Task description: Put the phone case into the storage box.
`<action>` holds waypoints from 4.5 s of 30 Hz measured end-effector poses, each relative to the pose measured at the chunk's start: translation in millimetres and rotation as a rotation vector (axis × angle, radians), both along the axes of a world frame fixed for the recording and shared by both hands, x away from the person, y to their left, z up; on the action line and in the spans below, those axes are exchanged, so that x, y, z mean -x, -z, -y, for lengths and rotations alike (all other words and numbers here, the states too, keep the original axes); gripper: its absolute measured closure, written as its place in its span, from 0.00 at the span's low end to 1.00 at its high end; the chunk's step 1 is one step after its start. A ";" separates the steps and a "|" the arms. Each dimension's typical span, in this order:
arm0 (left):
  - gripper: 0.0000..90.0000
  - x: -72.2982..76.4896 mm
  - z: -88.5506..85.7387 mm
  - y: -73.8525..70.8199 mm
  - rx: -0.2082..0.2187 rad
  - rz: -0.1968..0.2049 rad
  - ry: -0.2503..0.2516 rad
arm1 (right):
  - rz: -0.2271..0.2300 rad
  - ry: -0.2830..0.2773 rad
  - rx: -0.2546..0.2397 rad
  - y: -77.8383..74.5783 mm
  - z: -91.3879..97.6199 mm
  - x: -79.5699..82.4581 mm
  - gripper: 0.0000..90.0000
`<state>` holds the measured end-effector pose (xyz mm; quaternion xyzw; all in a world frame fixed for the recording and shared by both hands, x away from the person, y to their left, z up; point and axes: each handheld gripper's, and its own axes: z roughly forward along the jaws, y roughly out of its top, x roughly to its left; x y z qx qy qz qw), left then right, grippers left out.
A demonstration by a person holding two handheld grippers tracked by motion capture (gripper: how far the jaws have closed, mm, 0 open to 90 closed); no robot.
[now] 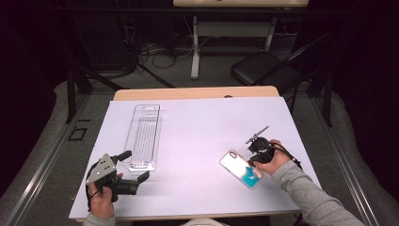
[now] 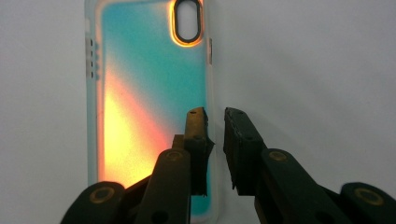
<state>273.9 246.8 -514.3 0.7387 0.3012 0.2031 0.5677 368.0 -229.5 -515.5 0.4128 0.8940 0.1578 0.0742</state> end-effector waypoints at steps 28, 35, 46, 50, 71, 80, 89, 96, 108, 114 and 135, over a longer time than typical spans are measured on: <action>0.00 -0.2 0.1 0.2 -0.001 -0.002 -0.001 | -0.134 -0.052 0.148 7.2 -13.1 -10.3 0.93; 0.00 -0.2 -0.1 0.2 0.000 -0.003 -0.004 | -0.144 -0.061 0.178 5.4 -13.2 -11.1 0.96; 0.00 -0.3 -0.1 0.3 -0.001 -0.003 -0.003 | -0.142 -0.052 0.170 6.2 -13.1 -11.3 0.97; 0.00 -0.2 -0.1 0.3 0.000 -0.003 -0.004 | -0.127 -0.039 0.146 8.3 -13.5 -10.4 0.98; 0.00 -0.2 0.1 0.4 -0.003 -0.004 -0.003 | -0.168 -0.040 0.164 3.6 -12.8 -11.4 0.98; 0.00 -0.1 0.2 0.4 -0.005 -0.005 -0.004 | -0.152 -0.037 0.130 5.6 -11.7 -10.6 0.98; 0.00 0.0 0.3 0.5 0.016 -0.005 0.001 | -0.167 -0.026 0.116 0.2 -11.2 -9.2 0.98; 0.00 -0.9 0.9 0.8 0.014 -0.019 0.011 | -0.099 -0.013 0.023 3.2 -9.6 -6.7 0.98; 0.00 -1.4 3.0 2.5 0.064 -0.048 0.008 | -0.083 -0.002 0.027 -13.2 -9.3 -3.8 0.98; 0.00 -2.8 2.8 3.4 0.087 -0.058 -0.002 | -0.034 0.008 -0.032 -13.4 -11.6 -2.9 0.98; 0.00 -5.9 8.6 3.6 0.079 -0.092 -0.042 | 0.010 -0.033 -0.059 -27.3 -42.7 -10.3 0.98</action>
